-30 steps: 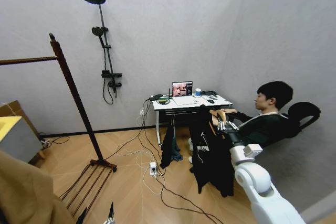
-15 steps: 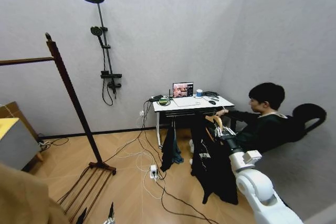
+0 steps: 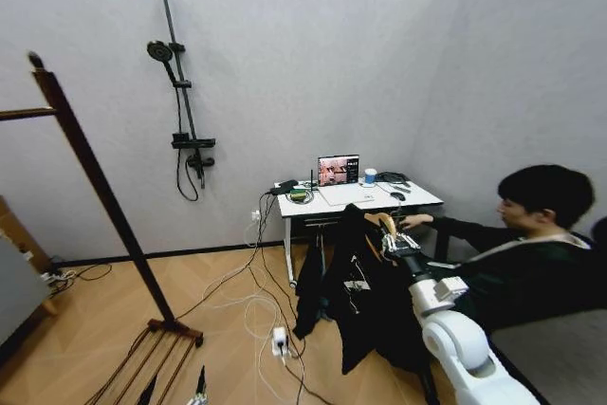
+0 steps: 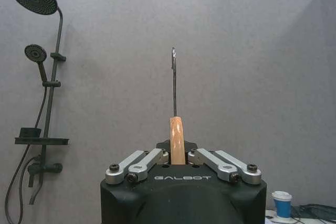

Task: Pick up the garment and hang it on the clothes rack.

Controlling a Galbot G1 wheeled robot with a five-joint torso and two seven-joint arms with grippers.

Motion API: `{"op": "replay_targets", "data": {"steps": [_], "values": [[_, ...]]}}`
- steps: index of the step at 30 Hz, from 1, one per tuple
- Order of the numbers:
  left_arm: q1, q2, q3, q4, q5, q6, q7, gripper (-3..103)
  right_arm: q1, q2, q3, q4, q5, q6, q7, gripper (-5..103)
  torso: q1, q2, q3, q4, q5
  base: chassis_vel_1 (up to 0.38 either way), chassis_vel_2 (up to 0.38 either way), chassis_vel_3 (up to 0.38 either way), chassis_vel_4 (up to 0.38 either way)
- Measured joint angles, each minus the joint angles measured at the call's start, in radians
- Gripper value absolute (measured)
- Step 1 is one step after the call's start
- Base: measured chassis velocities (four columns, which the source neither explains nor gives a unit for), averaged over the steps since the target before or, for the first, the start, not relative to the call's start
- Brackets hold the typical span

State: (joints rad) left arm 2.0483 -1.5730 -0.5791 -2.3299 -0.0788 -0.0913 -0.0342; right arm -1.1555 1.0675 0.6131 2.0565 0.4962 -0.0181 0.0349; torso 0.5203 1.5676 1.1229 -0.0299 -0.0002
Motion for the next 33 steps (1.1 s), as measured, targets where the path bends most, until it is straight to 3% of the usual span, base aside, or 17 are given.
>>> {"op": "replay_targets", "data": {"steps": [6, 15, 24, 33], "values": [[0.000, 0.000, 0.000, 0.000, 0.000, 0.000, 0.000, 100, 0.082, -0.033, -0.055, -0.035, 0.023, -0.043, -0.023, 10, -0.001, 0.000, 0.000, 0.0006, 0.0000, -0.058, 0.124, 0.067, -0.001], [0.000, 0.000, 0.000, 0.000, 0.000, 0.000, 0.000, 100, 0.171, -0.002, -0.155, -0.040, 0.050, -0.085, -0.007, 10, -0.003, 0.001, -0.001, 0.0002, 0.0003, 0.110, 0.007, 0.020, 0.098], [0.000, 0.000, 0.000, 0.000, 0.000, 0.000, 0.000, 100, 0.349, -0.012, -0.285, -0.036, 0.128, -0.209, -0.011, 10, -0.001, 0.001, 0.000, -0.0002, 0.0003, 0.085, 0.110, 0.120, 0.078], [0.000, 0.000, 0.000, 0.000, 0.000, 0.000, 0.000, 100, 0.567, 0.064, -0.441, -0.117, 0.184, -0.244, 0.017, 10, -0.001, 0.001, 0.000, 0.0005, 0.0000, 0.135, 0.112, 0.129, 0.121]]}}
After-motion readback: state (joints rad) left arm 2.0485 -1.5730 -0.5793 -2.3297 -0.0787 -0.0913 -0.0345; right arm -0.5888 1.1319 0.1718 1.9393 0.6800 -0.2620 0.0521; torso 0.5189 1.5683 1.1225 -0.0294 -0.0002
